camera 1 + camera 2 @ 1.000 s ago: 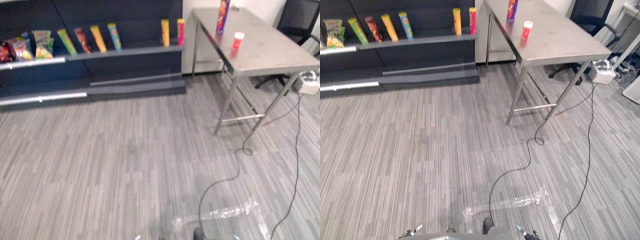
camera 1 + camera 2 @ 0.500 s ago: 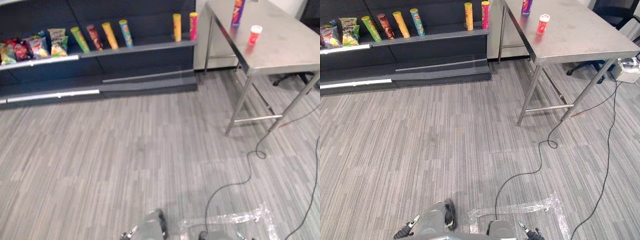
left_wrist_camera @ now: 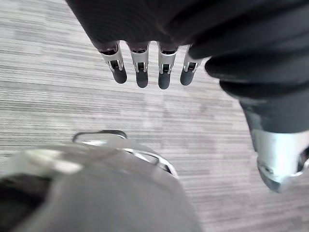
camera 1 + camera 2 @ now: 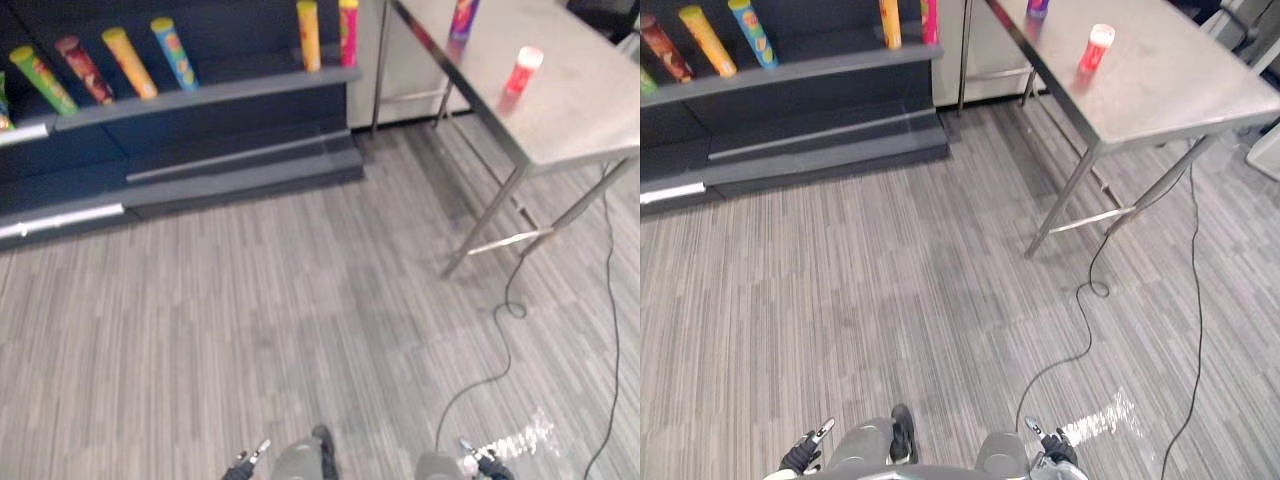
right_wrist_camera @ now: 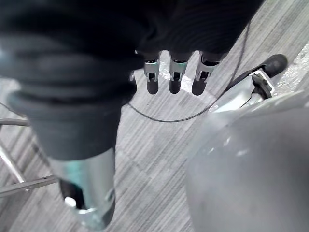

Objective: Put the gum and the chips on the shelf.

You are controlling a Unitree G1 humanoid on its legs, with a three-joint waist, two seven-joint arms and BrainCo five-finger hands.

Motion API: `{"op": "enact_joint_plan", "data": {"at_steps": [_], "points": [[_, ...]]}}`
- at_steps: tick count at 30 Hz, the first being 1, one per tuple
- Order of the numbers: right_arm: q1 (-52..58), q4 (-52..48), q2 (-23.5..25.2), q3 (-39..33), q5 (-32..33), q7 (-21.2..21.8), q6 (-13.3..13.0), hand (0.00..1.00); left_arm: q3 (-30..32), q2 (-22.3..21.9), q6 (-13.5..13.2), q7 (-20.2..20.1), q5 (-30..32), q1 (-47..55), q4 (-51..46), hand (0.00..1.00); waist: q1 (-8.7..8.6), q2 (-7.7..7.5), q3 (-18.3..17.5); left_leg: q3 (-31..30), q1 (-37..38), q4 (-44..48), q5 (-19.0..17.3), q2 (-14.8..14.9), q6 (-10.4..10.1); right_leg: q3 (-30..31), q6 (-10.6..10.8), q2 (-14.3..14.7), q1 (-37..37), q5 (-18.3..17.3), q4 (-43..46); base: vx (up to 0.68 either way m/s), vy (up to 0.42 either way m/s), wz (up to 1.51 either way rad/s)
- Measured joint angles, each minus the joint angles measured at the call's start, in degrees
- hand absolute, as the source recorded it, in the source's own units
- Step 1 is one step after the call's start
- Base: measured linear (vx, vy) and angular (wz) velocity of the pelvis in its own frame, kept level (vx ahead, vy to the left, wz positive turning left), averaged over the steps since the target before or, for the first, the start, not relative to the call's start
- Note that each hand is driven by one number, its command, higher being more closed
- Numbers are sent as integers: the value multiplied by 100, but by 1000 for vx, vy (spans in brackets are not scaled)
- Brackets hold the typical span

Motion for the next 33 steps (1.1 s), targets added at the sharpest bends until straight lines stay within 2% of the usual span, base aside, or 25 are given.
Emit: {"op": "enact_joint_plan", "data": {"at_steps": [1, 2, 3, 5, 7, 8, 9, 10, 11, 12, 14, 16, 19, 20, 21, 22, 24, 25, 26, 28, 29, 30, 31, 32, 33], "points": [[29, -78, -32, 127, -1, 3, -10, 0, -80, 12, -3, 0, 145, 2, 0, 0, -8, 9, 8, 4, 539, -385, 0, -59, 0, -337, -143, 47, -262, -475, 504, 352, 76, -3], [53, -137, -58, 222, -1, 4, -13, 0, -84, -1, -1, -2, 174, 1, 6, 0, -15, 33, 19, 9, 734, -541, 0, -68, -1, -525, -214, 74, -369, -679, 573, 398, 22, -3], [63, -182, -102, 309, 0, 18, -35, 0, -72, -31, 6, -5, 229, 1, 12, 0, -29, 72, 27, 18, 1047, -769, 0, -72, -2, -847, -267, 146, -602, -989, 473, 254, 3, 0], [62, -189, -141, 394, 2, 28, -56, 0, 0, -66, 17, -17, 342, -2, 23, 0, -42, 102, 35, -5, 1351, -1005, -24, -59, -37, -1234, -320, 289, -942, -1227, -187, 277, -66, 9], [75, -204, -185, 429, 3, 32, -55, 0, 206, -156, 47, -52, 380, -2, 18, 0, -44, 171, 69, -42, 1572, -1121, -147, 58, -241, -1443, -260, 520, -1095, -1176, -1522, 371, -192, 17], [110, -220, -181, 427, 3, 29, -55, 0, 405, -214, 73, -55, 390, 5, 22, 0, -45, 188, 71, -73, 1655, -1142, -255, 124, -411, -1450, -210, 632, -1101, -949, -2621, 413, -269, 27], [183, -242, -162, 427, 2, 31, -55, 0, 502, -230, 78, -60, 400, 5, 23, 0, -43, 172, 67, -169, 1761, -1143, -375, 155, -575, -1381, -180, 639, -1069, -565, -3557, 378, -254, 32], [224, -248, -153, 426, 2, 31, -52, 0, 593, -256, 79, -61, 404, 5, 18, 0, -47, 165, 66, -208, 1833, -1134, -435, 165, -648, -1352, -170, 614, -1030, -428, -3884, 458, -285, 44], [363, -251, -143, 431, -3, 30, -33, 0, 746, -364, 82, -58, 404, 15, 16, 0, -50, 207, 53, -296, 2012, -1155, -574, 283, -823, -1394, -270, 673, -885, 290, -3996, 463, -264, 39], [406, -319, -215, 376, 0, 24, -19, 0, 895, -532, 75, -63, 415, 24, 16, 0, -26, 419, 34, -288, 2074, -1189, -561, 464, -854, -1512, -469, 824, -956, 62, -3695, 460, -245, 34], [410, -376, -224, 361, -2, 32, -18, 0, 940, -619, 71, -77, 435, -8, -28, 0, -37, 535, 10, -261, 2160, -1217, -241, 585, -1004, -1636, -597, 842, -1046, -402, -3196, 416, -249, 21], [432, -406, -208, 311, -2, 30, -11, 0, 1127, -727, 74, -81, 435, -4, -54, 0, -40, 537, -22, -314, 2258, -1081, 51, 719, -1089, -1748, -630, 884, -908, -778, -2945, 380, -257, 20], [453, -406, -184, 224, -4, 29, -5, 0, 1301, -747, 76, -122, 427, -11, -251, 0, -37, 525, -36, -651, 1628, 646, 363, 1035, -1285, -1892, -685, 969, -458, -1106, -3005, 317, -206, 22], [474, -441, -188, 231, 2, 27, -2, 0, 1347, -772, 74, -115, 350, -30, -353, 0, -36, 509, -31, -944, 1047, 1797, 817, 1139, -1396, -1925, -707, 979, -267, -1184, -3076, 274, -112, 13], [484, -459, -189, 242, 7, 22, -1, 0, 1345, -796, 73, -114, 320, -32, -407, 0, -25, 464, -4, -1068, 783, 2333, 1054, 1187, -1422, -1917, -722, 993, -168, -1226, -3128, 330, -87, -1], [485, -474, -200, 264, 21, 8, -1, 0, 1337, -832, 64, -121, 194, -48, -489, 0, -15, 479, -14, -1070, 214, 3530, 978, 1303, -1391, -1868, -841, 1028, 115, -1283, -3248, 283, -8, -20], [475, -473, -183, 247, 46, 1, -3, 0, 1311, -856, 42, -126, 99, -56, -496, 0, -9, 450, -32, -768, -101, 4033, 684, 1365, -1323, -1789, -869, 1026, 412, -1303, -3382, 291, 31, -31], [465, -474, -173, 236, 50, 2, -7, 0, 1284, -864, -31, -139, 91, -58, -530, 0, 12, 443, -39, -472, -374, 4022, 353, 1397, -1154, -1685, -859, 1018, 695, -1307, -3571, 267, 97, -31], [461, -474, -169, 223, 56, 0, -7, 0, 1279, -865, -55, -155, 90, -55, -557, 0, 20, 443, -43, -357, -494, 3896, 257, 1427, -1092, -1660, -842, 1012, 768, -1301, -3640, 299, 162, -37], [467, -480, -136, 213, 70, -11, -16, 0, 1209, -836, -132, -181, -92, -54, -615, 0, 109, 392, -64, 22, -772, 2663, 78, 1444, -899, -1480, -650, 882, 919, -1354, -3742, 234, 197, -35], [463, -486, -126, 212, 105, -14, -18, 0, 1204, -835, -141, -182, -132, -55, -620, 0, 127, 379, -62, 72, -786, 2224, 83, 1425, -887, -1447, -592, 825, 981, -1384, -3742, 262, 274, -24], [509, -532, -98, 211, 149, -24, -18, 0, 1195, -827, -155, -177, -137, -55, -620, 0, 132, 343, -75, 96, -755, 1274, 139, 1340, -816, -1416, -432, 684, 1047, -1457, -3737, 269, 300, -6], [551, -567, -80, 214, 184, -25, -18, 0, 1167, -822, -165, -166, -137, -54, -615, 0, 129, 330, -90, 70, -727, 771, 252, 1275, -762, -1410, -338, 611, 1079, -1503, -3727, 290, 353, -4], [609, -594, -83, 221, 219, -38, -33, 0, 1105, -826, -171, -154, -132, -31, -599, 0, 136, 351, -135, -128, -653, -146, 524, 1135, -748, -1351, -139, 500, 1117, -1585, -3708, 321, 407, -11], [635, -575, -129, 230, 219, -58, -33, 0, 1098, -848, -171, -149, -137, -9, -585, 0, 146, 387, -197, -232, -596, -369, 1103, 1011, -921, -1204, 64, 402, 1166, -1650, -3713, 338, 404, -18]]}}
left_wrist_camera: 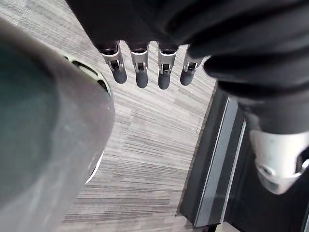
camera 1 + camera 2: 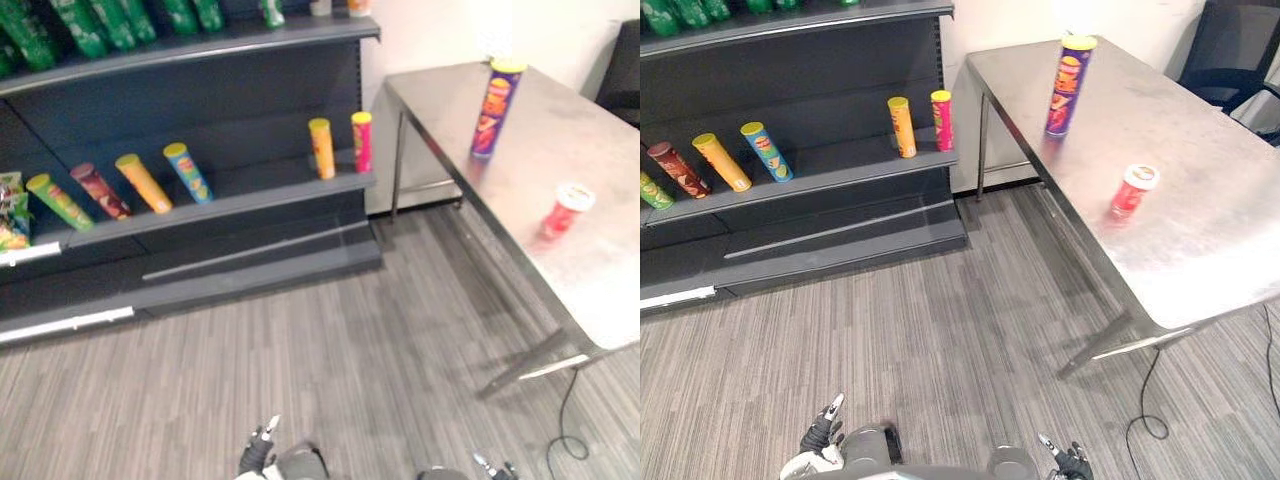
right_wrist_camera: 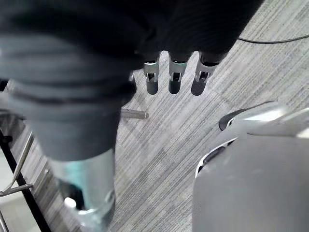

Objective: Put the gum and the chips on the shelf.

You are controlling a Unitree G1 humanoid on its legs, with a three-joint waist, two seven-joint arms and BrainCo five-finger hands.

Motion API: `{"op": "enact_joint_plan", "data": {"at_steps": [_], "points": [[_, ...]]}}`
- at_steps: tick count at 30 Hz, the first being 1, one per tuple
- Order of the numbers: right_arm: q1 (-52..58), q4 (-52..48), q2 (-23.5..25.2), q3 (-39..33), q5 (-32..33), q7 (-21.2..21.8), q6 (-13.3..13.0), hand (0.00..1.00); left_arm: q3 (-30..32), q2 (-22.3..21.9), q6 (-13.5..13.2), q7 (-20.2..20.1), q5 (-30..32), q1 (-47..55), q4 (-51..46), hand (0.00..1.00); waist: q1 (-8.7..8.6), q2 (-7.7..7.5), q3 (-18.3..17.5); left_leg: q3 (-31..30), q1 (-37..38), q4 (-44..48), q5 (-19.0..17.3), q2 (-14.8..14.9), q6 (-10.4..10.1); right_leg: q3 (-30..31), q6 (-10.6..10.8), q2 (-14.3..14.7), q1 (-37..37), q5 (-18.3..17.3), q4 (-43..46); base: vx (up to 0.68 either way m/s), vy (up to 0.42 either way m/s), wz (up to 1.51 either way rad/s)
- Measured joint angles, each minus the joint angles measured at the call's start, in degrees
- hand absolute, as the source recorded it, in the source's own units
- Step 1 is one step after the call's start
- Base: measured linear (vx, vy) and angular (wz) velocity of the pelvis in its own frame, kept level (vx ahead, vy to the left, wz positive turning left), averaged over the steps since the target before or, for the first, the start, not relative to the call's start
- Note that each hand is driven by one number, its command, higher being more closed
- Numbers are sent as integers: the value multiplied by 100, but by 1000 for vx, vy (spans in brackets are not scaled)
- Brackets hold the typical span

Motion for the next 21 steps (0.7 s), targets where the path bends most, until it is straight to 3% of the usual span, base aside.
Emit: {"op": "enact_joint_plan", "data": {"at_steps": [1, 2, 3, 6, 8, 10, 13, 14, 15, 16, 17, 19, 20, 21], "points": [[-17, 17, 66, -6, 1, -21, 5, 0, 1, 65, 2, 4, 0, 2, 12, 0, 1, -93, -39, 71, 36, 16, -72, -137, 30, 71, 30, -94, 46, 11, -83, 365, 358, -12], [-35, 30, 180, -9, 0, -35, -1, 0, -11, 178, -1, 16, -3, -6, 107, 0, -45, -278, -146, 113, 18, 59, -265, -326, 57, 222, 72, -175, 131, 66, -299, 366, 252, 1], [-93, 145, 240, -22, -7, -39, -8, 0, -12, 284, -5, 13, -23, -41, 174, 0, -48, -410, -168, 100, -21, 271, -512, -459, 91, 306, -7, -207, 222, 193, -439, 359, 227, 4], [-235, 470, 243, -32, -10, -35, 0, 0, -59, 451, 45, -12, -28, -117, 408, 0, -26, -560, -355, 216, -70, 730, -970, -631, 171, 525, 20, -371, 318, 499, -631, 373, 282, -13], [-345, 470, 245, -26, -17, -3, -1, 0, -115, 528, 46, -14, 8, -122, 492, 0, -1, -542, -419, 233, -48, 954, -1109, -664, 342, 803, 40, -437, 279, 726, -632, 349, 236, -53], [-429, 466, 239, -9, -71, 51, 0, 0, -327, 603, 50, -18, 23, -115, 605, 0, 6, -470, -458, 350, 85, 962, -1120, -669, 363, 1069, 25, -465, 79, 1054, -390, 237, 167, -72], [-456, 409, 225, -6, -197, 64, -12, 0, -572, 608, 65, 6, 44, -38, 664, 0, -2, -329, -422, 588, 710, 568, -1186, -704, 481, 1148, -212, -532, -683, 1490, 1228, 222, 147, -63], [-463, 388, 193, -4, -190, 63, -32, 0, -716, 632, 105, 14, 76, -3, 666, 0, -21, -249, -348, 635, 1146, 273, -1282, -751, 571, 1008, -261, -600, -988, 1496, 2055, 218, 98, -41], [-476, 372, 174, 20, -180, 62, -48, 0, -751, 640, 127, 19, 104, 18, 666, 0, -35, -237, -330, 685, 1358, 115, -1336, -757, 574, 844, -323, -602, -1103, 1281, 2413, 223, 68, -34], [-510, 327, 138, 181, -167, 56, -63, 0, -791, 636, 150, 34, 119, 43, 669, 0, -60, -216, -320, 745, 1704, -156, -1357, -759, 571, 298, -387, -627, -1276, 793, 2846, 215, 39, -19], [-539, 297, 105, 321, -170, 58, -69, 0, -816, 619, 157, 35, 119, 56, 665, 0, -76, -199, -321, 835, 1881, -261, -1339, -727, 540, -229, -435, -600, -1391, 558, 2905, 252, 16, -19], [-564, 211, 119, 539, -173, 60, -81, 0, -842, 616, 158, 32, 120, 123, 649, 0, -89, -207, -313, 935, 2046, -361, -1299, -703, 473, -1088, -468, -481, -1511, 515, 2293, 187, -41, -10], [-564, 215, 123, 639, -177, 62, -88, 0, -808, 639, 161, 29, 123, 148, 639, 0, -108, -290, -294, 965, 2157, -413, -1279, -818, 439, -1416, -498, -357, -1507, 973, 1445, 234, -95, -21], [-580, 247, 52, 662, -188, 68, -66, 0, -714, 602, 173, 28, 152, 171, 656, 0, -72, -281, -290, 964, 2292, -611, -1206, -887, 323, -1615, -868, -270, -1341, 858, 1057, 247, -93, -35]]}}
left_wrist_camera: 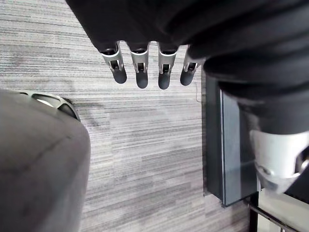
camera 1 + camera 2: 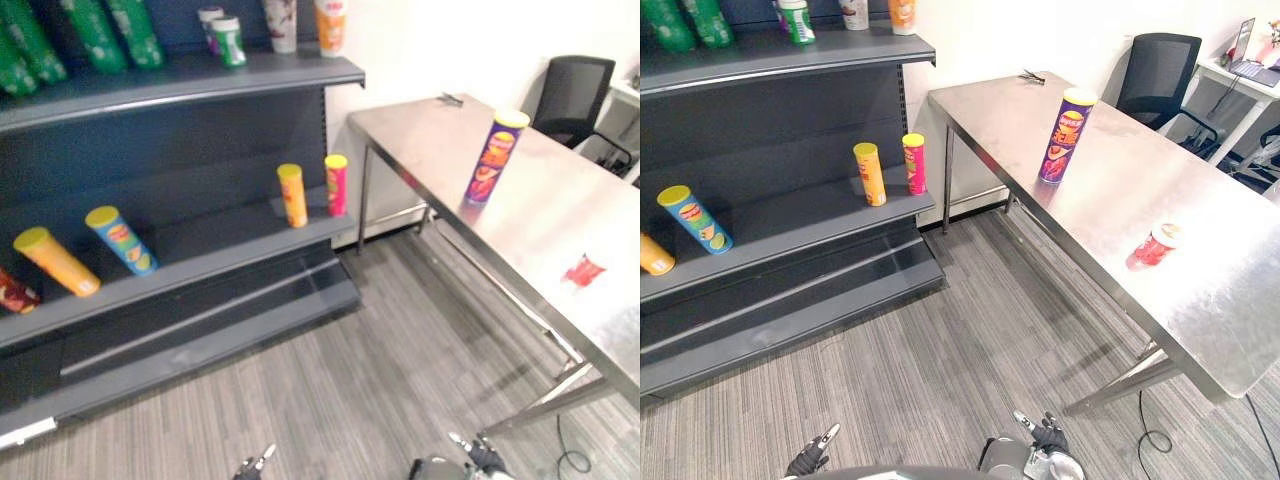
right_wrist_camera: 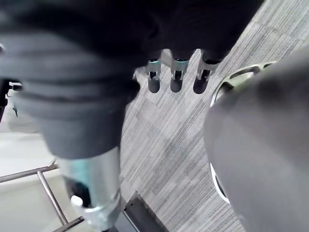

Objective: Put the gum and the chips on the shelf.

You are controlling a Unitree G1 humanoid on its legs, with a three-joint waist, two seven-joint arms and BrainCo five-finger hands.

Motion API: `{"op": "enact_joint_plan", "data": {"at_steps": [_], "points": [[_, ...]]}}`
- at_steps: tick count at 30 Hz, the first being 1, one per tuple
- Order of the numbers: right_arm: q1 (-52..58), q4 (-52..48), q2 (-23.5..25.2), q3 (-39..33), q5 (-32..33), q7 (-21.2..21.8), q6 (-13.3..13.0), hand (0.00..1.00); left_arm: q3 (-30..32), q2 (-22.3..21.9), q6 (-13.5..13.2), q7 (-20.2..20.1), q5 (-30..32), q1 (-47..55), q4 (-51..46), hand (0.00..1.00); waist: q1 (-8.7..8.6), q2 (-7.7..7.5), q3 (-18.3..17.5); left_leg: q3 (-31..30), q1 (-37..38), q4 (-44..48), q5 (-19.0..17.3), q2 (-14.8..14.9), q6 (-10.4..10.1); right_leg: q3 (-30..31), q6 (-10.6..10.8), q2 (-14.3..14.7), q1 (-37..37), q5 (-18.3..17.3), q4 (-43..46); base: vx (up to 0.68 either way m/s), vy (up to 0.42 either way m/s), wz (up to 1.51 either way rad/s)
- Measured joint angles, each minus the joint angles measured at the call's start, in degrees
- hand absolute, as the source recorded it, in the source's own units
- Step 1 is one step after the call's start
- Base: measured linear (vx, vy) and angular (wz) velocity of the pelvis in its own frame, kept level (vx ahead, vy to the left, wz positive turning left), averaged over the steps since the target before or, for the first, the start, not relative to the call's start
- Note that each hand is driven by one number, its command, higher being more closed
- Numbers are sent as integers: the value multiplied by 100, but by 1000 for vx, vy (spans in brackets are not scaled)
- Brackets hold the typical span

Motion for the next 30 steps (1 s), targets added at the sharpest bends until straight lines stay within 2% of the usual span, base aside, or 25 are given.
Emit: {"op": "enact_joint_plan", "data": {"at_steps": [3, 4, 8, 11, 15, 18, 21, 22, 23, 24, 25, 26, 27, 30], "points": [[-103, -15, -167, -16, 19, -9, -5, 0, 6, -223, 32, 5, 180, 22, 61, 0, -102, 392, 118, 177, 89, -264, 106, 109, -167, -76, -29, 319, 94, 37, -521, 214, -53, -45], [-107, -14, -177, -16, 19, -6, 6, 0, 5, -232, 42, 4, 205, -1, 65, 0, -104, 411, 143, 201, 130, -291, 129, 123, -205, -113, -33, 344, 121, 38, -535, 150, -50, -30], [20, 3, -269, -8, 6, 2, 35, 0, 9, -231, 66, -101, 222, -7, 15, 0, -100, 311, 188, 166, 389, -327, 246, 210, -325, -228, -44, 497, 512, 41, -817, 91, -31, -7], [30, 11, -268, -14, 11, 1, 59, 0, 34, -186, 71, -153, 217, -9, -81, 0, -100, 275, 220, 183, 318, -318, 251, 159, -334, -265, 77, 508, 540, 120, -1111, 24, 31, -3], [28, 87, -268, -28, 24, 3, 59, 0, 47, -130, 76, -151, 217, -20, -116, 0, -102, 195, 284, 323, 294, -166, 252, 94, -336, -235, 93, 454, 450, 130, -1020, 0, 34, -16], [24, 89, -269, -84, 41, 9, 57, 0, 47, -114, 76, -139, 216, -55, -117, 0, -105, 187, 300, 581, 134, 193, 252, 61, -337, -214, 77, 311, 185, 119, -709, 27, 0, -49], [62, 162, -271, -247, 97, 2, 66, 0, 50, -100, 78, -110, 212, -78, -118, 0, -114, 190, 329, 892, -131, 1253, 250, 212, -341, -188, -105, 230, 55, -14, -491, 82, -53, -80], [134, 154, -293, -260, 206, -3, 72, 0, 56, -127, 79, -78, 192, -127, -119, 0, -108, 264, 336, 979, -419, 2331, 280, 573, -380, -157, -193, 342, 121, -141, -510, 126, -101, -99], [156, 158, -310, -261, 219, -5, 72, 0, 61, -127, 82, -74, 187, -133, -116, 0, -115, 301, 355, 985, -497, 2747, 346, 732, -331, -114, -182, 420, 185, -235, -532, 183, -100, -128], [200, 186, -359, -242, 249, -9, 87, 0, 66, -127, 86, -59, 138, -138, -116, 0, -107, 388, 393, 970, -619, 3446, 617, 999, -2, 78, -189, 564, 304, -354, -546, 131, -52, -104], [237, 197, -373, -239, 249, -8, 92, 0, 81, -134, 87, -59, 130, -134, -117, 0, -115, 412, 400, 935, -667, 3737, 879, 1092, 148, 214, -203, 650, 375, -377, -570, 226, -14, -135], [335, 195, -377, -330, 258, -14, 90, 0, 123, -173, 69, -65, 83, -58, -124, 0, -83, 331, 408, 740, -888, 4347, 1327, 1169, 142, 571, -258, 704, 444, -447, -612, 216, 34, -128], [354, 200, -367, -496, 266, -32, 92, 0, 236, -150, 49, -69, 78, -62, -143, 0, -100, 340, 413, 478, -1155, 4719, 703, 1181, 112, 857, -308, 731, 468, -561, -570, 262, 41, -121], [498, 212, -344, -972, 315, -55, 96, 0, 316, -149, -5, -69, 69, -8, -297, 0, -82, 271, 474, -57, -1754, 4755, -150, 1097, 105, 1467, -164, 725, 856, -683, -656, 228, 74, -96]]}}
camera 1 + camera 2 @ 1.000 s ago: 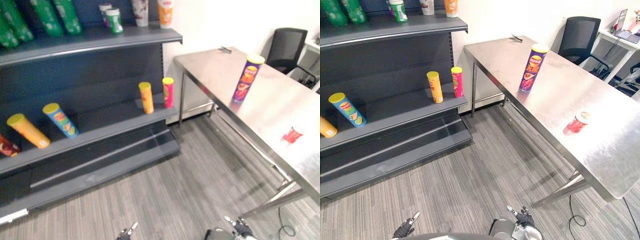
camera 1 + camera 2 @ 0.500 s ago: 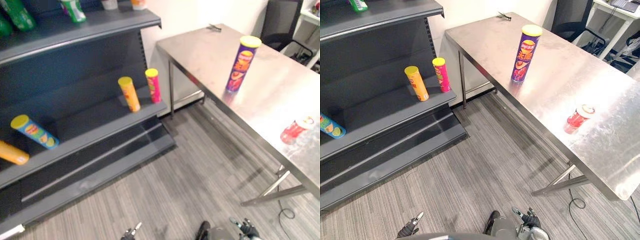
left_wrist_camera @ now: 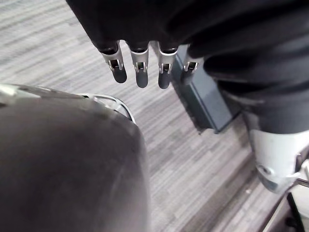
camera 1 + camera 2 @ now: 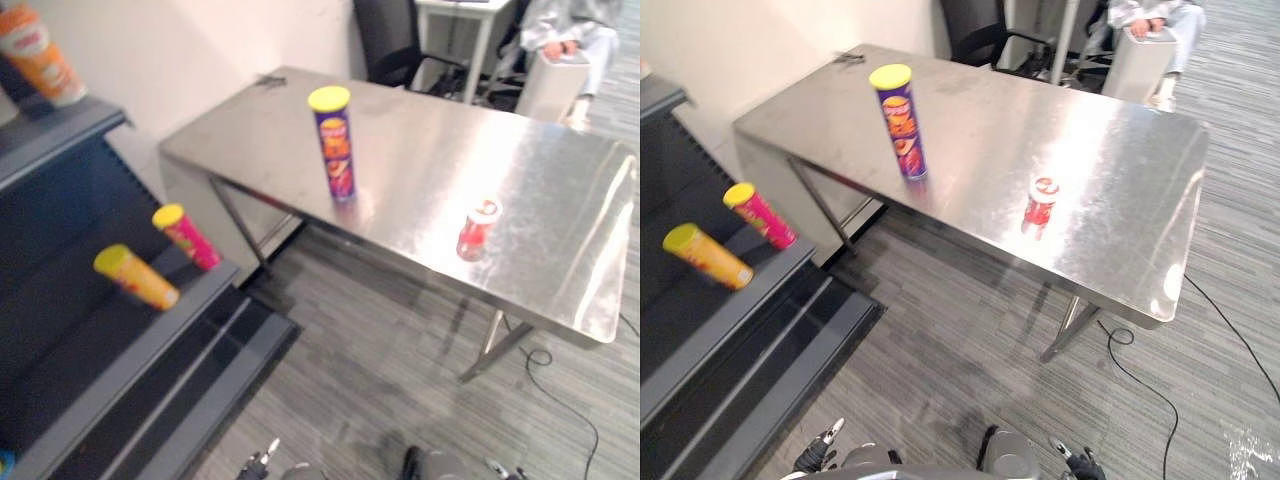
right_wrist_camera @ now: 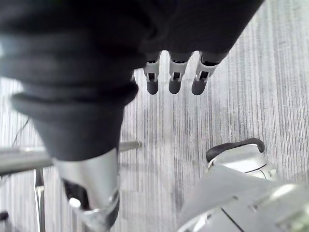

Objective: Put the gum and the chips on the shelf.

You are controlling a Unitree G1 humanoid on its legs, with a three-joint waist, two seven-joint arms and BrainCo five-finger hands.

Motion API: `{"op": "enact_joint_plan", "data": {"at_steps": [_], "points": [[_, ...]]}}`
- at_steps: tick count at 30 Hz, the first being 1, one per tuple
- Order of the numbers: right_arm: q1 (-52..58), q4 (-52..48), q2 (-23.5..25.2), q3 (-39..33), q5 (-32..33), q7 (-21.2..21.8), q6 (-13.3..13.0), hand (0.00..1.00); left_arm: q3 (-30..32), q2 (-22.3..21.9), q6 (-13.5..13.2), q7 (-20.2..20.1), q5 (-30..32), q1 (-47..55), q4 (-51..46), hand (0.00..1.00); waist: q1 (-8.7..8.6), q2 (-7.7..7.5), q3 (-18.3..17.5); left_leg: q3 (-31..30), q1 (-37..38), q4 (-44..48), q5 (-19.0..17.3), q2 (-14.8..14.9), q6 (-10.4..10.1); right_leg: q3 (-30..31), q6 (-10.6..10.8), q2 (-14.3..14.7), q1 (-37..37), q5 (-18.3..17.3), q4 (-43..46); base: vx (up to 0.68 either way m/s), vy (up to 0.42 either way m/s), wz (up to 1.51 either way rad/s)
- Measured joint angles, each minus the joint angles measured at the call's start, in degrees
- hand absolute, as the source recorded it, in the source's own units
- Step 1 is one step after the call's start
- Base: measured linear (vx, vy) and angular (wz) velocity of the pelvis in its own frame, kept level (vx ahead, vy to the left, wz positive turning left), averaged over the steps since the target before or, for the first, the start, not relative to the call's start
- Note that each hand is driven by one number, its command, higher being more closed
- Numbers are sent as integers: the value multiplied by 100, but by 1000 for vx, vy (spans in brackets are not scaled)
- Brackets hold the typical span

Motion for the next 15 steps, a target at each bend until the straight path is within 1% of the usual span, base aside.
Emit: {"op": "enact_joint_plan", "data": {"at_steps": [1, 2, 3, 4, 5, 6, 7, 8, 9, 10, 11, 12, 13, 14, 15], "points": [[27, 1, 1, -59, 4, -1, -1, 0, 27, -6, -14, 0, 0, 17, -6, 0, -1, -1, 0, -137, -120, -117, -77, -15, -49, 75, 34, -18, 75, -23, -13, 206, 183, -96], [34, -5, 18, -182, 125, -9, -7, 0, 121, -50, -28, 5, -3, 62, -59, 0, 19, -4, 1, -456, -321, -599, -141, -129, -151, 324, 141, -45, 140, -90, 18, 183, 274, -110], [20, -26, 35, -211, 157, -31, -18, 0, 163, -72, -51, 8, -54, 75, -59, 0, 15, -3, 2, -833, -496, -1283, -135, -283, -160, 610, 291, -61, 156, -178, 100, 176, 318, -116], [31, -49, 55, -231, 157, -44, -25, 0, 169, -84, -46, 10, -110, 79, -51, 0, 10, -1, 1, -1077, -501, -1713, -114, -369, -169, 734, 375, -70, 149, -228, 162, 190, 372, -121], [78, -105, 85, -222, 158, -65, -45, 0, 193, -130, -58, 13, -127, 132, -57, 0, 31, 46, -22, -1479, -464, -2728, 56, -485, -220, 1014, 576, -42, 67, -348, 351, 190, 401, -129], [111, -147, 137, -183, 162, -99, -46, 0, 278, -167, -49, 9, -188, 178, -39, 0, 101, 101, -49, -1541, -371, -2990, 289, -558, -436, 1316, 755, -56, 1, -454, 550, 199, 390, -110], [179, -213, 223, -145, 164, -98, -45, 0, 316, -135, -41, 22, -194, 178, -41, 0, 43, 25, -111, -1450, -353, -3069, 244, -649, -376, 1374, 781, -140, -7, -427, 497, 216, 337, -68], [302, -272, 388, -87, 164, -86, -46, 0, 390, -94, -83, 21, -214, 173, -111, 0, 13, -148, -192, -1249, -266, -3168, 192, -784, -380, 1409, 818, -313, -7, -328, 330, 227, 277, -32], [321, -283, 476, -39, 164, -84, -47, 0, 428, -92, -131, 18, -217, 175, -171, 0, 25, -212, -215, -1163, -247, -3140, 115, -840, -378, 1503, 847, -374, -4, -262, 208, 255, 319, -45], [310, -283, 570, -35, 161, -71, -46, 0, 523, -90, -129, 18, -215, 172, -165, 0, 26, -241, -240, -1106, -228, -3081, -21, -898, -357, 1619, 888, -408, 53, -218, 49, 199, 260, -52], [304, -277, 621, -42, 160, -51, -46, 0, 571, -101, -130, 24, -210, 179, -162, 0, 12, -263, -265, -951, -151, -3108, -95, -920, -370, 1702, 884, -441, 95, -171, -68, 196, 225, -47], [306, -255, 600, -45, 156, -33, -48, 0, 580, -115, -130, 25, -204, 181, -160, 0, 31, -256, -298, -856, -94, -3138, -134, -930, -365, 1751, 891, -453, 107, -120, -134, 208, 184, -71], [238, -243, 574, -56, 153, 22, -48, 0, 576, -133, -131, 24, -191, 220, -108, 0, 26, -228, -415, -646, 43, -3220, -162, -938, -330, 1818, 890, -455, 105, 30, -289, 245, 177, -76], [206, -234, 567, -127, 152, 46, -64, 0, 572, -116, -126, 30, -154, 223, 21, 0, 18, -235, -490, -645, 111, -3244, -153, -971, -317, 1880, 894, -459, 114, 109, -409, 212, 122, -76], [176, -222, 567, -168, 152, 48, -67, 0, 549, -105, -123, 31, -138, 208, 83, 0, 20, -210, -530, -678, 146, -3283, -144, -996, -303, 1930, 900, -455, 102, 161, -474, 223, 77, -86]]}}
